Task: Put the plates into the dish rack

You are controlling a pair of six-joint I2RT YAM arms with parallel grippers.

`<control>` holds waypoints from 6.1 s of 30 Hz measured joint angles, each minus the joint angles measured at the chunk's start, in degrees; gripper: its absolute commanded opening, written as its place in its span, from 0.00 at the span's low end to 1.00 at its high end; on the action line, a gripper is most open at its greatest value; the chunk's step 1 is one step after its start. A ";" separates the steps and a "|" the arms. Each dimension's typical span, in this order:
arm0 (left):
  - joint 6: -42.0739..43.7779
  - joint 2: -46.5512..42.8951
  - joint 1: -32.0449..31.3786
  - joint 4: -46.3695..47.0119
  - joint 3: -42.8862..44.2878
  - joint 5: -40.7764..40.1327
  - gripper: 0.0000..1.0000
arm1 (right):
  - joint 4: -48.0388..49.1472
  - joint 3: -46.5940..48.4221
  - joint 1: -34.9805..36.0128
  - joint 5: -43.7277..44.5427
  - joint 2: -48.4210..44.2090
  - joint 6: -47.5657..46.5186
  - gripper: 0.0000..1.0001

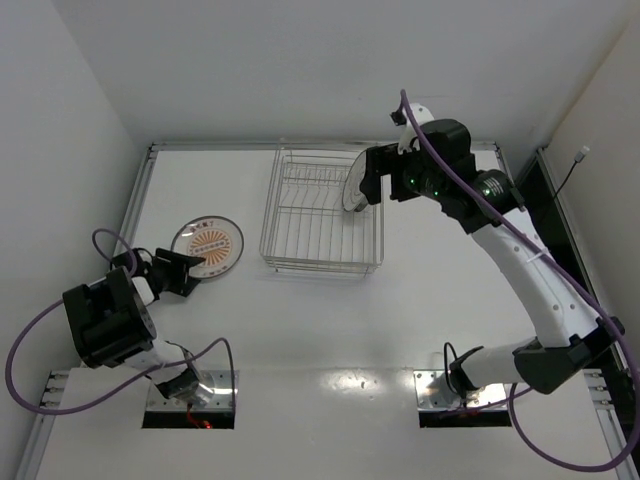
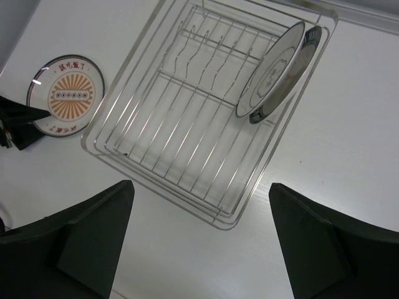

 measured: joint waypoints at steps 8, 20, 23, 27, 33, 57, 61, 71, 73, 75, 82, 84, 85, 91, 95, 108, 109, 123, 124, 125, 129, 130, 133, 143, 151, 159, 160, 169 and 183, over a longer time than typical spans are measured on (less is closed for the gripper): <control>-2.64 5.42 0.11 5.05 -0.04 0.63 0.00 | -1.62 2.56 -0.42 -0.07 -1.25 -0.68 0.87; -1.88 -10.54 -0.09 -7.02 6.16 -1.14 0.00 | 2.73 -5.81 -1.27 -9.51 -5.25 2.67 0.81; -1.05 -15.89 -0.87 -12.35 12.48 -1.68 0.00 | 7.10 -11.28 -1.90 -17.55 -4.20 6.34 0.80; -2.60 -24.65 -4.94 -12.17 15.04 -0.66 0.00 | 14.95 -17.05 -3.58 -28.48 -0.22 12.57 0.80; -5.73 -28.76 -12.85 -10.45 15.04 3.85 0.00 | 24.65 -20.87 -6.40 -41.13 4.63 20.26 0.80; -10.88 -25.22 -43.50 -9.16 17.94 0.61 0.00 | 49.11 -21.77 -7.50 -51.21 17.75 33.90 0.12; -10.47 -23.65 -44.65 -10.93 19.15 -0.96 0.24 | 48.96 -21.57 -7.69 -50.42 17.57 33.53 0.00; 3.91 -19.93 -45.24 -25.99 30.77 -3.08 0.66 | 36.61 -15.96 -8.13 -42.36 14.62 28.15 0.00; 7.02 -19.93 -43.74 -29.18 32.02 -3.80 0.66 | 34.40 -14.25 -8.98 -41.03 14.10 27.10 0.00; 11.04 -19.93 -41.97 -33.44 33.55 -5.99 0.66 | 31.56 -11.98 -10.40 -38.73 13.81 25.73 0.00; 22.80 -22.77 -39.21 -42.16 33.29 -18.29 0.67 | 18.10 1.73 -15.10 -24.61 15.08 19.30 0.00; 24.94 -25.24 -38.62 -42.49 31.23 -21.18 0.67 | 14.99 6.49 -15.06 -18.71 16.59 17.44 0.00; 25.90 -26.58 -38.21 -42.47 30.01 -22.36 0.68 | 13.84 8.39 -14.71 -15.87 17.46 16.59 0.00; 28.94 -31.10 -37.03 -41.94 23.34 -26.84 0.70 | 7.26 17.81 -9.90 2.08 26.49 13.62 0.00; 29.66 -31.17 -37.00 -41.40 23.04 -27.82 0.70 | 1.49 23.78 -5.33 12.74 34.64 13.38 0.00; 30.38 -31.98 -37.00 -40.61 22.77 -30.25 0.71 | -8.22 32.89 -0.22 32.15 43.23 15.54 0.00; 30.38 -31.98 -37.00 -40.63 22.77 -30.27 0.71 | -8.26 33.18 -0.24 32.83 43.69 15.63 0.00; 30.38 -32.06 -37.00 -40.61 22.77 -30.45 0.72 | -7.13 34.40 -0.17 33.79 50.07 15.37 0.00; 30.38 -32.06 -37.00 -40.61 22.77 -30.45 0.72 | -7.02 34.40 -0.17 33.83 50.05 15.37 0.00; 30.38 -32.06 -37.00 -40.63 22.77 -30.45 0.72 | -6.99 34.40 -0.17 33.94 50.03 15.34 0.00; 30.38 -32.06 -37.00 -40.63 22.77 -30.47 0.72 | -6.99 34.45 -0.20 34.40 49.35 14.82 0.00; 30.38 -32.06 -37.00 -40.63 22.77 -30.45 0.72 | -6.95 34.45 -0.24 34.60 49.03 14.51 0.00; 30.38 -32.06 -37.00 -40.63 22.77 -30.45 0.72 | -6.86 34.88 -0.22 35.41 47.67 13.44 0.00; 30.38 -32.04 -37.00 -40.63 22.77 -30.47 0.72 | -5.29 35.71 0.13 37.42 45.31 12.13 0.00; 30.38 -31.30 -37.00 -40.61 22.77 -30.49 0.72 | -2.54 33.42 0.20 35.39 45.31 12.13 0.00; 30.38 -30.91 -37.00 -40.59 22.77 -30.49 0.72 | -0.90 32.15 0.59 34.01 45.38 12.13 0.00; 30.38 -30.84 -37.00 -40.61 22.77 -30.49 0.72 | -0.83 31.67 0.72 33.86 45.44 12.13 0.00; 30.38 -30.71 -37.00 -40.59 22.77 -30.77 0.72 | 2.01 27.69 2.08 32.33 48.41 12.66 0.02; 30.38 -29.86 -37.00 -40.59 22.77 -30.84 0.72 | 1.42 21.73 2.93 26.01 46.99 14.49 1.00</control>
